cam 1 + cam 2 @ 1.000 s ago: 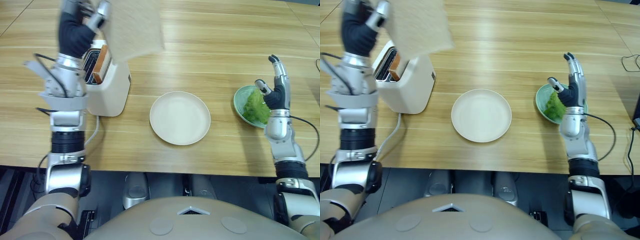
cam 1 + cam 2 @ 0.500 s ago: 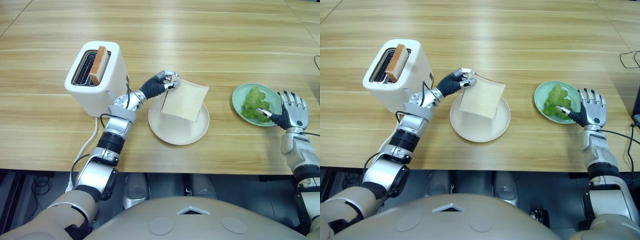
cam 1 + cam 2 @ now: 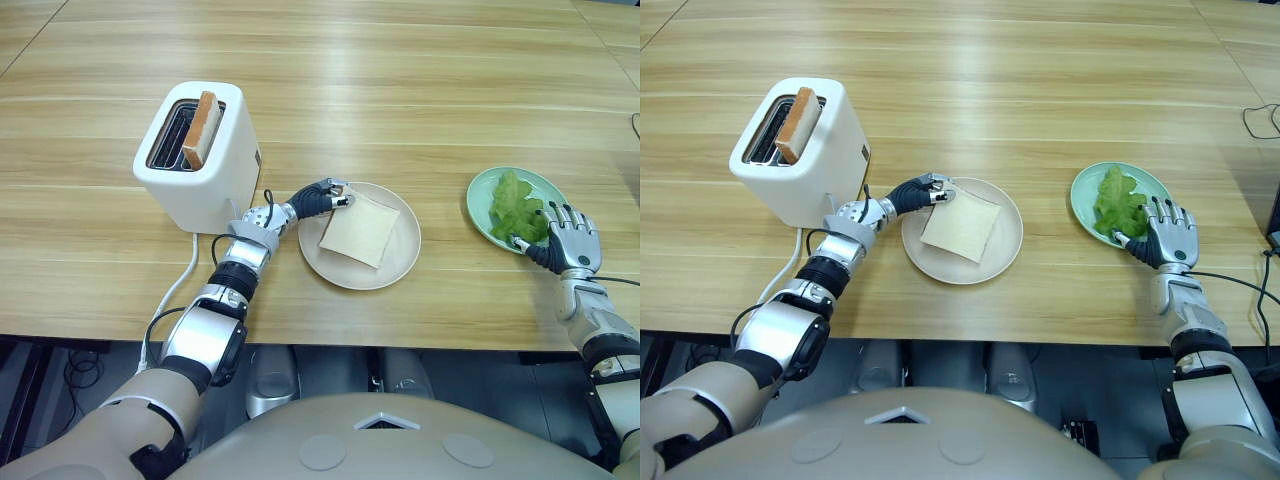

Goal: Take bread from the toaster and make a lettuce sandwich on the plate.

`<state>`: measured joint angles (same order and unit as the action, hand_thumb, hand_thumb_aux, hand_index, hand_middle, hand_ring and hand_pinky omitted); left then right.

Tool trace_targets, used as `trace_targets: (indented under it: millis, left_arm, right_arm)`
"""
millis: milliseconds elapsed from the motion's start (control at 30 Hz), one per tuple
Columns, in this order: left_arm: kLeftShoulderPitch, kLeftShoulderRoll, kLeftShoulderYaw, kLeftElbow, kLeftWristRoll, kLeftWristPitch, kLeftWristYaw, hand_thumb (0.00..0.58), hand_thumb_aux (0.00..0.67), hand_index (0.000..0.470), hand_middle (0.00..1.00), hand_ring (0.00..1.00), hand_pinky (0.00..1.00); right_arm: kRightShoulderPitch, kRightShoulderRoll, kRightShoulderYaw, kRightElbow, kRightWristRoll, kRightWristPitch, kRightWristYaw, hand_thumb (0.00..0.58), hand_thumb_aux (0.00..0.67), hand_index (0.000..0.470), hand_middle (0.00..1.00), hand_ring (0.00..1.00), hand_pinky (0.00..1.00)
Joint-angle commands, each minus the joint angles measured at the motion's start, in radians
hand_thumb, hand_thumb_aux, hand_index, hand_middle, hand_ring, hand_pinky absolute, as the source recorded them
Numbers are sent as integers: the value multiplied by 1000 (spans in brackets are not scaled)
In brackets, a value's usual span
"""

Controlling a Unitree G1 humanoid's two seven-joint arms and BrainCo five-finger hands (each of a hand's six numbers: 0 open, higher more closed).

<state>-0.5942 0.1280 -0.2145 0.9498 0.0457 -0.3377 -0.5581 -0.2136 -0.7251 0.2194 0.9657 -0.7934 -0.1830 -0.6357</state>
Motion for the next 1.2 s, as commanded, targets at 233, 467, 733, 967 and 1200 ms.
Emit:
trace_targets:
  millis: [233, 467, 733, 967, 1200]
  left_arm:
    - [-18, 0, -7, 85, 65, -46, 11, 500, 420, 289, 780, 780, 780]
    - [-26, 30, -47, 102, 166, -106, 83, 0, 0, 0, 239, 239, 239]
    - [-31, 68, -103, 79, 283, -178, 208, 0, 0, 0, 0, 0, 0]
    - [-21, 110, -135, 6, 348, -224, 286, 0, 0, 0, 0, 0, 0]
    - [40, 173, -132, -177, 384, -226, 324, 0, 0, 0, 0, 0, 0]
  right_arm:
    - [7, 4, 44, 5, 23, -16, 7, 454, 357, 245, 0, 0, 0]
    - [0, -2, 43, -4, 42, -35, -5, 580, 670, 460, 0, 0, 0]
    - [19, -14, 23, -72, 61, -45, -57, 580, 670, 460, 0, 0, 0]
    - [56, -36, -21, -168, 83, -57, -119, 580, 670, 460, 0, 0, 0]
    - [134, -49, -80, -397, 97, -81, -128, 580, 670, 460, 0, 0, 0]
